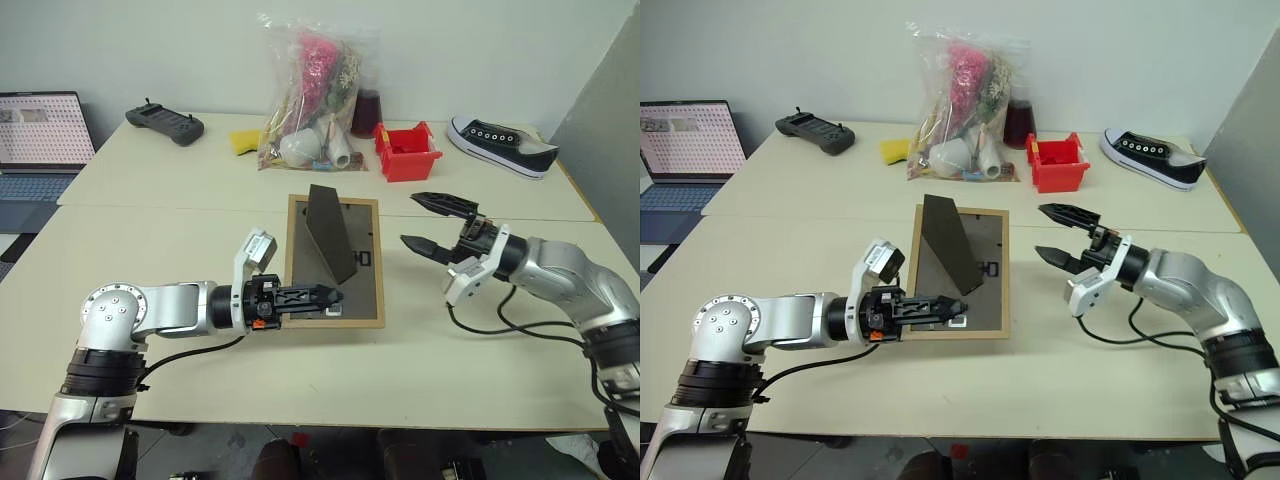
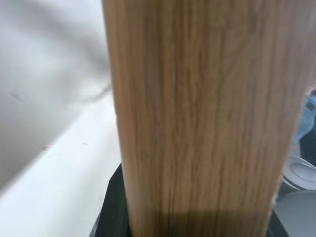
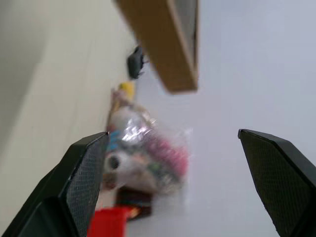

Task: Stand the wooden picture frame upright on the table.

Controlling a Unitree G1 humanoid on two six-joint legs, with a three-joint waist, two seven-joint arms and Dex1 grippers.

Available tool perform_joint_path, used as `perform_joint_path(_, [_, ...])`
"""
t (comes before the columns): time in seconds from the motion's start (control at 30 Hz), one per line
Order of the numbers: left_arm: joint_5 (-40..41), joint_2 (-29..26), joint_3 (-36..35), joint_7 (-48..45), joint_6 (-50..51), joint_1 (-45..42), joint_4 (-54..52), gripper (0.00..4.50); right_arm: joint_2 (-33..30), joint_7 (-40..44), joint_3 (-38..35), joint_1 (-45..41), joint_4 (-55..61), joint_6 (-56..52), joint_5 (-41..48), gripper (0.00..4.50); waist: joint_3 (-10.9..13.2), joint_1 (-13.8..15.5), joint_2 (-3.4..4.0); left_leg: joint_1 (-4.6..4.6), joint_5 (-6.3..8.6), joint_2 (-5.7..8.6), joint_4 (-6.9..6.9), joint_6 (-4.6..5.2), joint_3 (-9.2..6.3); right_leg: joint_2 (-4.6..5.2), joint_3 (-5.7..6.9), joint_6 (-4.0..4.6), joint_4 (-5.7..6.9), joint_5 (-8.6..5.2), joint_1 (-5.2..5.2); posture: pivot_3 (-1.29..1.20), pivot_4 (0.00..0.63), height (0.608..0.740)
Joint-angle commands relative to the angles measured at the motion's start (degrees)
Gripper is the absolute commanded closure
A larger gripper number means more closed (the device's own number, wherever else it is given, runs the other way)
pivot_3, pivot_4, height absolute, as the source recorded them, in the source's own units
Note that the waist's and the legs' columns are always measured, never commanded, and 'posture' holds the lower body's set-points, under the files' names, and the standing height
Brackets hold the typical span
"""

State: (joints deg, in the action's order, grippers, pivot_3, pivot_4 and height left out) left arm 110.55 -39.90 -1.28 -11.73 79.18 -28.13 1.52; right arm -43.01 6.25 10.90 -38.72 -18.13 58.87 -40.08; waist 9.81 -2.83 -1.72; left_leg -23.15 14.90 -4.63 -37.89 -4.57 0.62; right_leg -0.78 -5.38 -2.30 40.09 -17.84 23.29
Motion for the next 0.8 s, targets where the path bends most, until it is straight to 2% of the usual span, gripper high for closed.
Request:
perform_joint_path(0.03, [2.45, -0.04, 0.84, -0.86, -1.67, -0.17, -2.72, 3.66, 2.68, -9.45, 2.32, -4.15, -3.10, 4.61, -8.32, 0.09, 0.00, 0.02, 0.00, 0.00, 0.00, 0.01, 0.00, 0.00, 0.01, 0.01, 0.00, 0.00, -0.01, 0.00, 0.00, 0.00, 0.150, 0.740])
perform_joint_path(0.17, [2.45, 0.95, 1.30, -0.37, -3.73, 1.86, -5.39, 3.66, 6.19, -12.65, 5.59, -7.23, -4.54, 5.91, -11.62, 0.09, 0.00, 0.08, 0.00, 0.02, -0.01, 0.02, -0.02, -0.02, 0.03, 0.05, -0.02, 0.00, 0.00, 0.00, -0.01, 0.00, 0.150, 0.740])
perform_joint_path(0.27, [2.45, 0.21, 0.97, -0.59, -4.72, 4.82, -7.58, 3.66, 6.81, -12.25, 6.91, -9.32, -6.86, 8.64, -8.81, 0.60, 0.00, 0.14, 0.00, 0.02, -0.01, 0.03, -0.02, -0.02, 0.03, 0.08, -0.02, 0.00, 0.00, 0.00, -0.04, 0.00, 0.150, 0.740])
perform_joint_path(0.57, [2.45, -1.73, 0.18, -0.15, -7.88, 9.01, -11.30, 3.66, 6.56, -12.63, 7.76, -10.22, -8.37, 13.25, -7.80, 2.82, 0.00, 0.14, -0.01, 0.11, 0.00, 0.04, -0.03, 0.00, 0.04, 0.10, -0.05, 0.00, 0.02, 0.01, -0.13, 0.00, 0.150, 0.740])
perform_joint_path(0.7, [2.45, -2.71, 0.12, -0.72, -8.70, 10.32, -13.57, 3.66, 6.98, -12.63, 7.68, -10.63, -9.06, 13.82, -7.07, 2.90, 0.00, 0.13, -0.01, 0.13, 0.00, 0.04, -0.03, 0.00, 0.03, 0.10, -0.06, 0.00, 0.05, 0.01, -0.13, 0.00, 0.150, 0.740])
perform_joint_path(0.77, [2.45, -2.58, -0.42, -0.14, -9.94, 11.16, -14.42, 2.96, 7.06, -12.18, 7.87, -10.89, -9.54, 14.27, -6.46, 2.91, 0.00, 0.12, -0.01, 0.13, 0.00, 0.04, -0.02, 0.00, 0.03, 0.10, -0.06, 0.00, 0.05, 0.01, -0.13, 0.00, 0.150, 0.740])
perform_joint_path(0.8, [2.45, -2.34, -1.00, 0.07, -10.56, 11.30, -14.12, 2.75, 7.00, -11.96, 7.88, -10.99, -9.87, 14.38, -6.21, 2.94, 0.00, 0.12, -0.01, 0.13, 0.00, 0.04, -0.03, 0.00, 0.03, 0.10, -0.05, 0.00, 0.05, 0.01, -0.13, 0.00, 0.150, 0.740])
